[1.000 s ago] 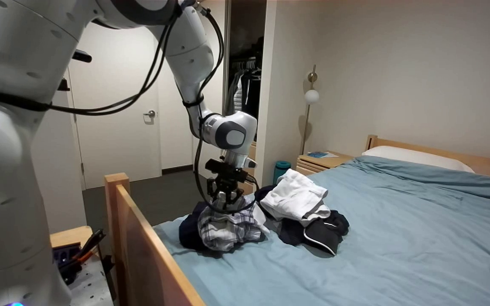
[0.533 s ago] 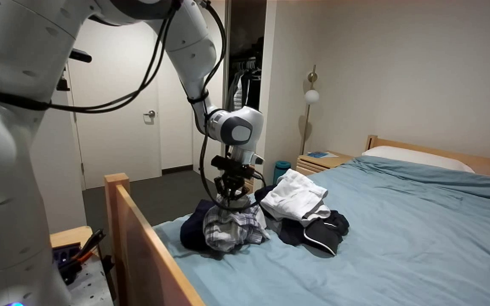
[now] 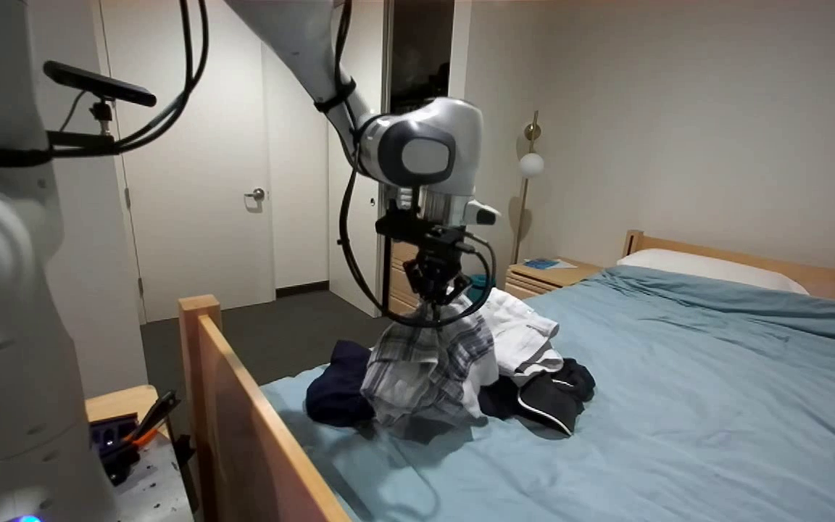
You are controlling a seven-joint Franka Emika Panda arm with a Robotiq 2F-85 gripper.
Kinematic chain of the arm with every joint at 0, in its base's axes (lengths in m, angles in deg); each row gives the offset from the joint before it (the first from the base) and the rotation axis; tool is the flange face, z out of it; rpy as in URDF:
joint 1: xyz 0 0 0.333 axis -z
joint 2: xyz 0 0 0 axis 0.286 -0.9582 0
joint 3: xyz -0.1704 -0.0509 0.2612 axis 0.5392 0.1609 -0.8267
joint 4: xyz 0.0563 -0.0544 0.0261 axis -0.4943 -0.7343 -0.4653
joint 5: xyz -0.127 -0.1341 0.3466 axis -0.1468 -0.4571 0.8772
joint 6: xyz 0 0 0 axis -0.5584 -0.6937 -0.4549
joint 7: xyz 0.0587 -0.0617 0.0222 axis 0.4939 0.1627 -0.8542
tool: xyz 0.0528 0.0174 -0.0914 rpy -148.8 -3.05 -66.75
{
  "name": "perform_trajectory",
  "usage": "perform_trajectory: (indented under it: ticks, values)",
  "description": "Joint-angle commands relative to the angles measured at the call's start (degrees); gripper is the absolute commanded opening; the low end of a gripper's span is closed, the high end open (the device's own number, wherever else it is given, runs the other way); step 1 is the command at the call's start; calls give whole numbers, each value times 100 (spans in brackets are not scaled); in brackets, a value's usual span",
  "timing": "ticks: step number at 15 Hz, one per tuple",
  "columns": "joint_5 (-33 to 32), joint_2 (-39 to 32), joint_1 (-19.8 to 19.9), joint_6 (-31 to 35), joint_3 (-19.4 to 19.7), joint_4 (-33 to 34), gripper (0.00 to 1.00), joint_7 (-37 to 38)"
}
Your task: Move the pajama pants slightly to the right, unfold them, then put them back
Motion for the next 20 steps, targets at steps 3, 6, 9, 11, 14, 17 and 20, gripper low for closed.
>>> perform_trajectory:
  ticks: [3,6,9,11,14,17,20]
  values:
    - [-101,1204,438,-709,935,-32,3,214]
    - [-36,1160,394,-576,1186,28,3,21]
    - [-32,1231,414,-585,1319,17,12,-44]
    - [-31,1156,356,-585,1242,10,12,-18]
    - [-885,835,693,-363,1387,174,3,959]
    - [-1365,731,1100,-606,1797,532,3,1296]
    - [-1831,564,1459,-457,2128,895,3,1673]
